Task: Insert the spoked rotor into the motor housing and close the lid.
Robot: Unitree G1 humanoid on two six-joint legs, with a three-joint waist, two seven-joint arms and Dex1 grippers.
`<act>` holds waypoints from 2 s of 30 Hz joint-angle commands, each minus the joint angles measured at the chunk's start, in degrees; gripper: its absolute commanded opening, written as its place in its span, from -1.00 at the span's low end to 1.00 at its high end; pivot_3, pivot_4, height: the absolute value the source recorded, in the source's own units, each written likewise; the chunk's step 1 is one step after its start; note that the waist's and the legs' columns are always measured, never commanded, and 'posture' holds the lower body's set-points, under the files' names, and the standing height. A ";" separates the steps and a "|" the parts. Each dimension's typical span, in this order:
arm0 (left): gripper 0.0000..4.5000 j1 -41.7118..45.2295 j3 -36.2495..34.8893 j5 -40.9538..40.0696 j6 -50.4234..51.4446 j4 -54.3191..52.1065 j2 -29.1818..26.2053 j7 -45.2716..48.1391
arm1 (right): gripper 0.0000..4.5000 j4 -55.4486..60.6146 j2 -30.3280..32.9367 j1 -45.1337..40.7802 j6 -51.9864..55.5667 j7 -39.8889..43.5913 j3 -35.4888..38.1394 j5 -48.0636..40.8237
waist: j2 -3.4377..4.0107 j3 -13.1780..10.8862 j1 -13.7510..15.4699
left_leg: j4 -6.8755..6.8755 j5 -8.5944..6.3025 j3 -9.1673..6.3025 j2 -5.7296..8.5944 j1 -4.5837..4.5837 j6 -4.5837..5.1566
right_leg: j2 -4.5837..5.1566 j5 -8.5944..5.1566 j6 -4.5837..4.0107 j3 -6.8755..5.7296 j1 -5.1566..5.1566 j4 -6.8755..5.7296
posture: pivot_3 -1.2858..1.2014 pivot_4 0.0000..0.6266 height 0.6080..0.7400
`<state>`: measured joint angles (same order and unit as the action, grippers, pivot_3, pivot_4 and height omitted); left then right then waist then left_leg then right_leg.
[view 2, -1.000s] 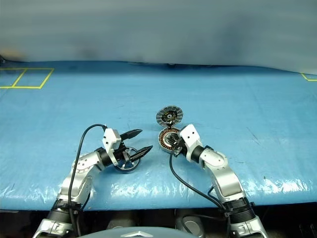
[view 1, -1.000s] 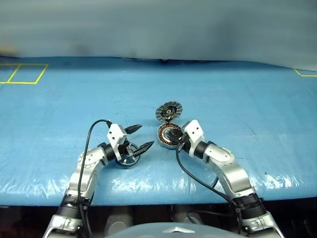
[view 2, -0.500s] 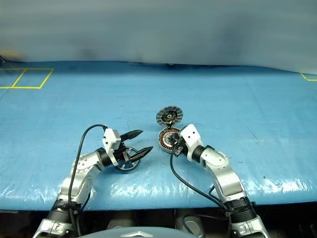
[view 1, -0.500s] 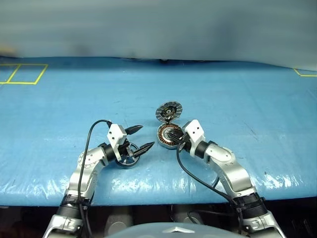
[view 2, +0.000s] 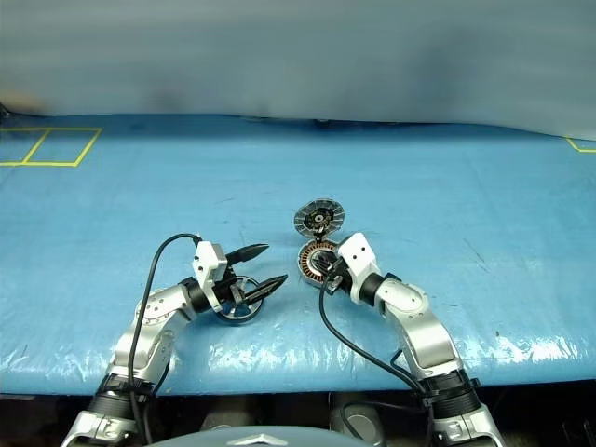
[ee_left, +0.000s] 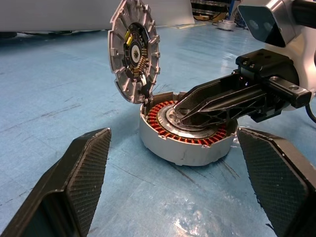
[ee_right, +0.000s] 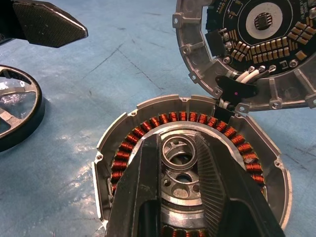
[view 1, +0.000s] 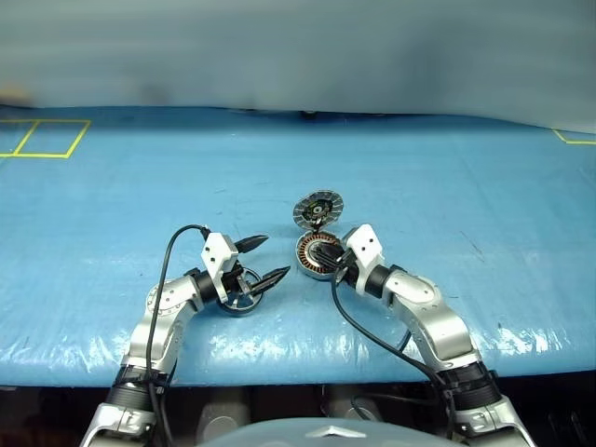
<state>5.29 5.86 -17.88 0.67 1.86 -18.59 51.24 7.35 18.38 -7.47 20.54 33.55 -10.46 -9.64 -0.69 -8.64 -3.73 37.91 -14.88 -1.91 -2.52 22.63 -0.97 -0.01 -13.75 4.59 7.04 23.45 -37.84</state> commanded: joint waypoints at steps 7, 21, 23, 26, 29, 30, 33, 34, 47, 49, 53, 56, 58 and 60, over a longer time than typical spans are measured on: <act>0.93 0.07 0.11 0.60 -1.22 -1.10 -0.17 -0.31 | -0.13 1.91 0.37 0.19 -0.56 -0.23 0.57 0.02 | 0.00 0.00 0.00 | 0.00 0.00 0.00 0.00 0.00 0.00 | 0.00 -0.03 0.03 0.00 0.00 0.00 | 0.03 -0.52 1.00; 0.93 -0.58 0.29 1.36 -0.97 -1.14 -0.23 -0.63 | -0.81 0.87 -2.52 -1.06 1.47 -2.34 3.51 -3.30 | 0.00 -0.01 -0.01 | -0.02 0.00 0.00 0.00 0.02 0.00 | 0.01 -0.02 0.02 0.00 0.02 0.01 | 0.03 -0.52 1.00; 0.93 -0.65 0.12 1.55 -1.06 -1.09 -0.33 -0.85 | -0.99 0.57 -2.28 -1.20 1.95 -2.47 3.27 -2.88 | 0.00 -0.01 -0.02 | -0.03 0.00 0.00 0.00 0.02 0.00 | 0.00 -0.02 0.01 0.00 0.03 0.00 | 0.03 -0.52 1.00; 0.93 -0.67 -0.10 1.71 -1.18 -0.95 -0.51 -1.13 | -0.99 0.65 -1.89 -1.05 2.58 -2.12 2.66 -2.69 | 0.00 -0.01 -0.03 | -0.04 0.00 0.00 0.00 0.02 0.00 | 0.00 -0.02 0.00 0.00 0.04 0.00 | 0.03 -0.52 1.00; 0.93 -0.71 -0.06 1.71 -1.04 -0.95 -0.65 -1.36 | -0.99 1.03 -1.41 -0.70 3.60 -1.40 1.66 -2.50 | 0.00 -0.01 -0.04 | -0.05 0.00 0.00 0.00 0.02 0.00 | 0.00 -0.03 -0.01 0.00 0.04 0.01 | 0.03 -0.52 1.00; 0.93 -0.72 0.04 1.80 -0.92 -0.89 -0.68 -1.45 | -0.99 0.92 -1.46 -0.65 3.58 -1.55 1.56 -2.34 | 0.00 -0.01 -0.05 | -0.05 0.00 0.00 0.00 0.01 0.00 | 0.00 -0.03 0.00 0.00 0.04 0.00 | 0.03 -0.52 1.00; 0.93 -0.82 0.21 1.94 -0.80 -0.81 -0.69 -1.62 | -0.99 0.83 -1.47 -0.61 3.56 -1.98 1.43 -1.96 | 0.00 -0.01 -0.08 | -0.05 0.00 0.00 -0.01 0.00 0.00 | 0.00 -0.06 -0.01 0.00 0.03 0.00 | 0.03 -0.52 1.00; 0.93 -0.84 0.23 1.94 -0.76 -0.81 -0.71 -1.65 | -0.99 0.89 -1.45 -0.63 3.50 -1.97 1.42 -1.92 | 0.00 -0.01 -0.08 | -0.05 0.00 0.00 -0.01 0.00 0.00 | -0.01 -0.09 -0.06 0.00 0.03 0.00 | 0.03 -0.52 1.00; 0.93 -1.17 0.37 2.19 -0.53 -0.74 -0.71 -2.04 | -0.99 1.76 -1.59 -0.65 4.01 -0.87 1.42 -2.84 | 0.00 -0.01 -0.07 | -0.06 0.00 0.00 -0.01 0.00 0.00 | 0.00 -0.12 -0.08 0.00 0.03 0.00 | 0.03 -0.52 1.00; 0.93 -1.21 0.40 2.19 -0.55 -0.65 -0.72 -2.10 | -0.99 1.79 -1.31 -0.58 4.29 -0.49 1.09 -2.69 | 0.00 -0.01 -0.06 | -0.06 0.00 0.00 -0.01 0.00 0.00 | 0.00 -0.13 -0.08 0.00 0.03 0.00 | 0.03 -0.52 1.00; 0.93 -1.37 0.52 2.21 -0.60 -0.56 -0.74 -2.19 | -0.99 1.01 0.02 -0.31 4.97 -0.40 -1.08 -0.54 | 0.00 -0.01 -0.09 | -0.07 0.00 0.00 -0.01 -0.01 0.00 | 0.00 -0.13 -0.08 0.00 0.03 0.01 | 0.03 -0.52 1.00; 0.93 -1.36 0.57 2.22 -0.57 -0.50 -0.75 -2.30 | -0.99 -0.16 0.88 -0.56 4.95 -1.13 -2.78 1.87 | -0.01 0.00 -0.18 | -0.08 0.00 0.00 -0.02 -0.05 0.00 | -0.01 -0.13 -0.09 0.00 0.02 0.00 | 0.03 -0.52 1.00; 0.93 -1.40 0.56 2.21 -0.50 -0.49 -0.77 -2.39 | -0.99 -0.85 1.34 -0.81 5.06 -1.47 -3.83 3.63 | -0.02 0.01 -0.21 | -0.08 0.00 0.01 -0.03 -0.07 0.00 | -0.02 -0.15 -0.12 0.00 0.01 -0.01 | 0.03 -0.52 1.00; 0.93 -1.44 0.53 2.21 -0.46 -0.48 -0.80 -2.44 | -0.99 -1.23 1.50 -1.00 5.01 -1.68 -4.19 4.50 | -0.07 0.04 -0.21 | -0.07 0.00 0.01 -0.03 -0.10 0.00 | -0.03 -0.16 -0.14 0.00 -0.02 -0.01 | 0.03 -0.52 1.00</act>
<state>4.05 6.12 -15.87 0.60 1.86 -19.25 48.80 8.10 19.68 -9.50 24.24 32.01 -12.58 -6.75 -0.76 -8.60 -3.94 37.85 -14.88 -1.90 -2.55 22.53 -0.97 -0.04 -13.92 4.45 7.04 23.42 -37.85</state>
